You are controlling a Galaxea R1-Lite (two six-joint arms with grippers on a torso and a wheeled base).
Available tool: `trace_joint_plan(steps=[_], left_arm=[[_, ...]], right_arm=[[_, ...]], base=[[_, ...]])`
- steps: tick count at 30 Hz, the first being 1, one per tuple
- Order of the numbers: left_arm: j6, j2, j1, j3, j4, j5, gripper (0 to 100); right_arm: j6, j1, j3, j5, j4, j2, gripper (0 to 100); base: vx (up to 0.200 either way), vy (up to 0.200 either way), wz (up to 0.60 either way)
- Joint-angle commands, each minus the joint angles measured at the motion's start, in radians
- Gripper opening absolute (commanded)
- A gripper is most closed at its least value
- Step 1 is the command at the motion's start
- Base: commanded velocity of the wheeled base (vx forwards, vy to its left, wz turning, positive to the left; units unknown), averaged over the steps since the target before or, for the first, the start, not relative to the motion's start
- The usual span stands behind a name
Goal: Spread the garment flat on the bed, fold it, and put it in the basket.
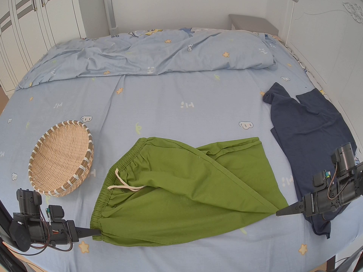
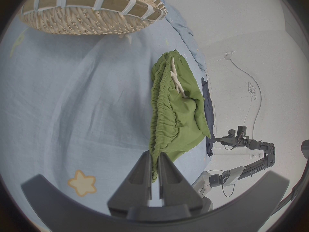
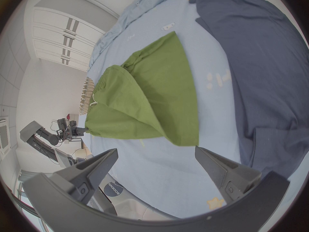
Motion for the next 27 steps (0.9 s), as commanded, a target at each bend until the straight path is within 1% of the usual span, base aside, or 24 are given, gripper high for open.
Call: trace_joint_plan(steps=[1,9,14,17,18,19,20,22,27], left_arm=[[-0.001,0.009,-0.013,0.001,-0.004,0.0,0],[0.001,0.01,-0.013,0.001,-0.005,0.0,0],[-0.001,0.01,-0.011,-0.002,-0.004,0.0,0],[-0.001,0.012,-0.007,-0.004,-0.004,0.0,0],[-0.001,0.012,-0.004,-0.004,-0.004,-0.002,0],[-0.001,0.012,-0.002,-0.005,-0.004,0.0,0],[-0.001,0.012,-0.002,-0.005,-0.004,0.0,0],[-0.001,0.012,-0.002,-0.005,-0.004,0.0,0],[-0.001,0.013,-0.008,-0.007,-0.004,0.0,0]], right_arm=[[-0.003,-0.039,0.079,0.0,-0.01,-0.033,100],[-0.006,-0.031,0.16,0.0,-0.096,-0.022,100],[-0.009,-0.026,0.18,-0.001,-0.15,0.042,100],[-0.007,-0.026,0.203,0.002,-0.295,0.145,100],[-0.006,-0.026,0.219,0.0,-0.375,0.182,100],[-0.004,-0.026,0.229,0.0,-0.418,0.199,100],[0.006,-0.028,0.254,0.009,-0.536,0.229,100],[0.008,-0.028,0.265,0.014,-0.578,0.239,100],[0.012,-0.028,0.243,0.015,-0.584,0.236,100]], base=[[0.0,0.0,0.0],[0.0,0.0,0.0],[0.0,0.0,0.0],[0.0,0.0,0.0],[0.0,0.0,0.0],[0.0,0.0,0.0],[0.0,0.0,0.0],[0.0,0.0,0.0],[0.0,0.0,0.0]])
